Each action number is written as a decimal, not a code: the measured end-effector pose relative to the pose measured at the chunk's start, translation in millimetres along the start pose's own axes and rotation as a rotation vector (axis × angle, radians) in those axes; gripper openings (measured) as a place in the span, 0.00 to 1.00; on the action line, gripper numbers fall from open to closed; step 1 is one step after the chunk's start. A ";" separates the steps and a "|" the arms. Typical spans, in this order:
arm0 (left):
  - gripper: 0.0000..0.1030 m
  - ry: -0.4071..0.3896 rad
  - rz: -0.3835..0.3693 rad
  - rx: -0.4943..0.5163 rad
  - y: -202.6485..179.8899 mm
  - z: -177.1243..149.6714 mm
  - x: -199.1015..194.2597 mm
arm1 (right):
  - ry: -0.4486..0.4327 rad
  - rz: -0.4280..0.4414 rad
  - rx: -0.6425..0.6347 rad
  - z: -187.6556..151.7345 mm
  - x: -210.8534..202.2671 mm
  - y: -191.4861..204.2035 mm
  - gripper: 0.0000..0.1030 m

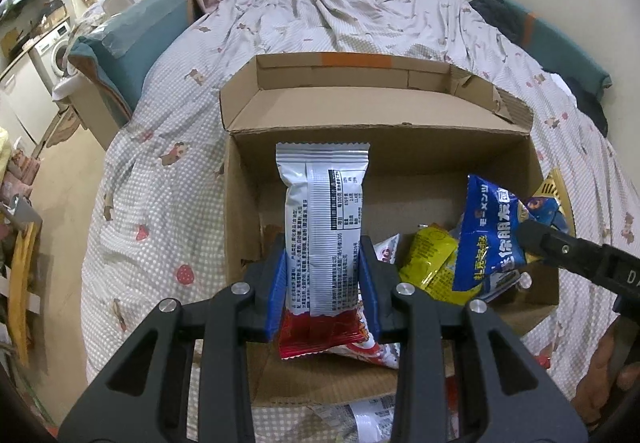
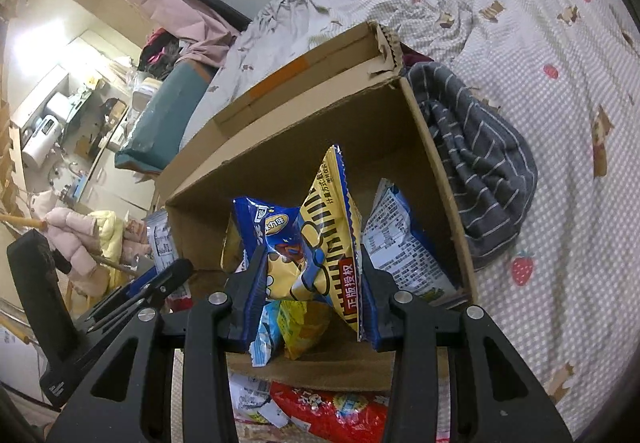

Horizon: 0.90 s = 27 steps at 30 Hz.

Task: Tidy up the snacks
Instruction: 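Carry the chip bag and bar into the box and open both tools, then lift both open tools out of the box toward the snacks beside it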

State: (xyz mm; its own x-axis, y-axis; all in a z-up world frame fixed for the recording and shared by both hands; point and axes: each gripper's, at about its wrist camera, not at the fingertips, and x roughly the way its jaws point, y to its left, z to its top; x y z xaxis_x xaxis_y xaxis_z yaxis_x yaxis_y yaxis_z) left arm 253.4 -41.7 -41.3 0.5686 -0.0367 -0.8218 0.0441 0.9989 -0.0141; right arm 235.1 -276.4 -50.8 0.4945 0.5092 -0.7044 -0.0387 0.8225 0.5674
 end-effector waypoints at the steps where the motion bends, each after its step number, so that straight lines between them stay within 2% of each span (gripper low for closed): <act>1: 0.28 0.000 -0.001 0.005 -1.0 -0.5 0.7 | 0.005 0.001 -0.005 -0.4 1.0 0.7 0.43; 5: 0.28 -0.002 -0.006 0.000 -0.8 -1.5 0.7 | 0.012 0.032 0.012 0.3 1.2 1.7 0.45; 6: 0.28 -0.005 -0.005 -0.003 -0.8 -1.3 -0.2 | 0.013 0.023 0.018 0.7 0.8 1.3 0.49; 8: 0.29 -0.008 -0.010 0.002 -1.9 -0.7 -1.3 | 0.001 -0.016 0.009 1.4 -1.5 2.1 0.64; 9: 0.29 -0.008 -0.008 0.014 -3.7 -0.9 -1.9 | -0.012 -0.026 0.001 1.7 -3.8 2.6 0.78; 10: 0.30 -0.001 0.006 0.039 -7.1 -1.2 -1.8 | -0.022 -0.035 -0.006 2.1 -6.2 3.3 0.87; 11: 0.33 0.001 0.012 0.049 -8.9 -1.3 -1.9 | -0.025 -0.043 -0.012 2.3 -7.5 3.8 0.89; 13: 0.40 -0.009 0.010 0.054 -10.8 -2.1 -5.0 | -0.016 -0.053 -0.021 3.4 -8.5 4.3 0.91; 17: 0.74 -0.061 0.025 0.047 -9.9 -1.6 -16.2 | -0.004 -0.047 -0.031 2.9 -7.4 5.7 0.91; 19: 0.78 -0.075 0.016 0.039 -8.3 -0.8 -20.2 | -0.002 -0.043 -0.034 2.5 -6.9 6.7 0.91; 27: 0.78 -0.070 -0.028 -0.013 3.1 0.5 -24.2 | -0.014 -0.042 -0.057 2.9 -10.8 11.1 0.91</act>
State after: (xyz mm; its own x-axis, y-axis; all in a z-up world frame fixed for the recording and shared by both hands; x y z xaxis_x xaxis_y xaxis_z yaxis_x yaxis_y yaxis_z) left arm 240.2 -37.7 -21.2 0.6230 -0.0665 -0.7794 0.0505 0.9977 -0.0448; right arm 231.8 -273.5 -35.6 0.5090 0.4705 -0.7208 -0.0667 0.8564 0.5119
